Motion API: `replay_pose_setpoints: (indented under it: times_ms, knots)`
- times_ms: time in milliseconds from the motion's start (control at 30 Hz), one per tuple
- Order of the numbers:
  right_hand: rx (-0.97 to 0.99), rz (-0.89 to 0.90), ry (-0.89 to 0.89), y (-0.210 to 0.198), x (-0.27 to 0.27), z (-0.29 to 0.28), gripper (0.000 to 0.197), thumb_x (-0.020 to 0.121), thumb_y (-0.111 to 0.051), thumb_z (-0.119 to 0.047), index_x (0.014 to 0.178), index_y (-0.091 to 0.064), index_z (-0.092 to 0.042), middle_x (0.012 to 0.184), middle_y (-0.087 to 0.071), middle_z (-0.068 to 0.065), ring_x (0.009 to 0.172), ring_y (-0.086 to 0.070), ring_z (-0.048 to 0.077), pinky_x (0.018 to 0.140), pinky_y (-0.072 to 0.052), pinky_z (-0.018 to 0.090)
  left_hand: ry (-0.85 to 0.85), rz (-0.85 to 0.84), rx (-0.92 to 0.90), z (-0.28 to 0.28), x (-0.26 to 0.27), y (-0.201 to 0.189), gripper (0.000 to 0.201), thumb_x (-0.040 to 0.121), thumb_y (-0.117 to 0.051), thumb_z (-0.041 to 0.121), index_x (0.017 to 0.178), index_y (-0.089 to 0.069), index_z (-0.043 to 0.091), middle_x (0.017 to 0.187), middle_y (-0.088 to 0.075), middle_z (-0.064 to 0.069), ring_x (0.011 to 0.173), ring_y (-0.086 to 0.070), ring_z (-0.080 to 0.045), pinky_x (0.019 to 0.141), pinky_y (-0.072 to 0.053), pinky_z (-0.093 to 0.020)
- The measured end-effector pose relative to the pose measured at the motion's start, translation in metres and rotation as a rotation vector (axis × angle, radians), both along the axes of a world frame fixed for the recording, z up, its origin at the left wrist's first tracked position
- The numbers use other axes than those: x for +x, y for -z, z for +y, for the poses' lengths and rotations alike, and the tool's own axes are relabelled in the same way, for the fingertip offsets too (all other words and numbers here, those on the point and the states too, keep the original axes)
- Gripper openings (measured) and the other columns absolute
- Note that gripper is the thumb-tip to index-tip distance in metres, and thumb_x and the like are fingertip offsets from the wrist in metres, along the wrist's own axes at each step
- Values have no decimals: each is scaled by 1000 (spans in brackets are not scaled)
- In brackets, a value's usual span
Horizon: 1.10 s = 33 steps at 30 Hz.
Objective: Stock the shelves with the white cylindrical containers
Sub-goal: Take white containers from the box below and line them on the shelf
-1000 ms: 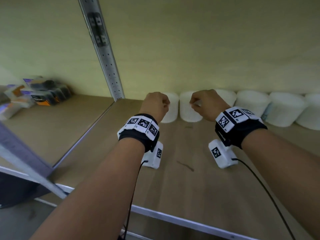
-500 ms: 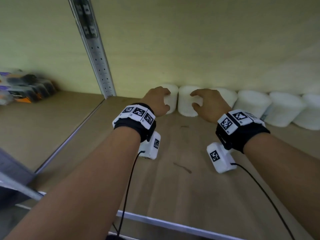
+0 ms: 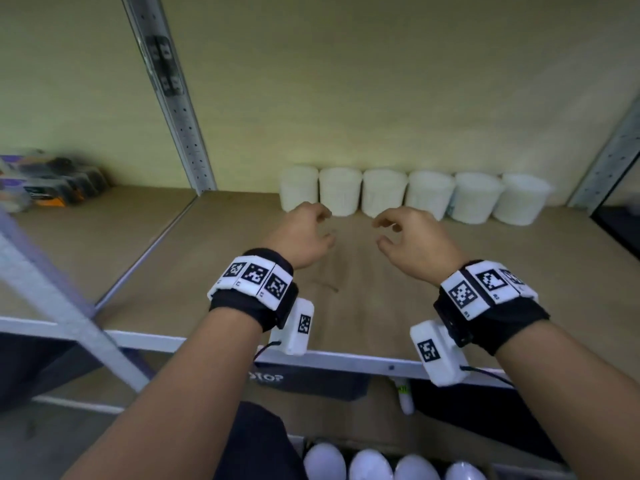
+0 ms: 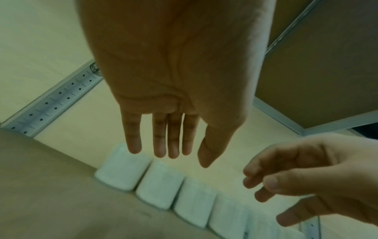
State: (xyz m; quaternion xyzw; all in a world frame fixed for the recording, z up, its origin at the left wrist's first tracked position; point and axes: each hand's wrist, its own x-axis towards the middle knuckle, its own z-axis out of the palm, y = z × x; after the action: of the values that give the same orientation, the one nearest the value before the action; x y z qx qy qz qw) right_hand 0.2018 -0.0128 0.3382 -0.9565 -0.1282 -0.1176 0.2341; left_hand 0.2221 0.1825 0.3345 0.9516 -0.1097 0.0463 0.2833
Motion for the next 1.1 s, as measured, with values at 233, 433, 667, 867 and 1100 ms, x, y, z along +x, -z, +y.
replay_pose_setpoints:
  times_ms: [233, 433, 667, 867, 1100]
  knots:
    - [70, 23, -4, 21, -63, -23, 21, 85, -61, -28, 105, -66, -27, 97, -63, -6, 90, -58, 16, 85, -46, 27, 43, 78, -63, -43, -79, 30, 26, 84, -61, 22, 110, -60, 23, 104, -55, 6, 89, -52, -9, 81, -42, -23]
    - [173, 166, -17, 55, -117, -31, 2, 80, -64, -21, 80, -65, -20, 65, -62, 0, 60, -54, 13, 66, -47, 26, 129, 135, -149, -52, -139, 66, 8, 81, -63, 11, 87, -65, 15, 78, -57, 7, 67, -51, -3, 65, -41, -13]
    - [-98, 739, -136, 136, -154, -26, 14, 87, -62, -22, 95, -71, -14, 80, -64, -7, 82, -60, 10, 74, -44, 7, 177, 415, 10, -36, -174, 140, 8, 74, -68, 19, 78, -64, 25, 76, -65, 8, 76, -64, -10, 75, -55, -27]
    - [-125, 898, -35, 242, -171, -12, 32, 84, -68, -25, 111, -64, -8, 111, -66, 9, 106, -62, 27, 88, -50, 33, 115, 699, 141, -32, -180, 226, 26, 68, -66, 28, 92, -64, 17, 89, -64, -1, 87, -63, -24, 77, -54, -32]
    - [-354, 1076, -68, 339, -206, 0, 70, 76, -72, -44, 135, -38, -26, 138, -38, 10, 118, -47, 36, 97, -44, 42, 125, 842, 351, -35, -220, 343, 65, 68, -77, 32, 124, -44, 25, 130, -40, -8, 121, -40, -35, 101, -39, -45]
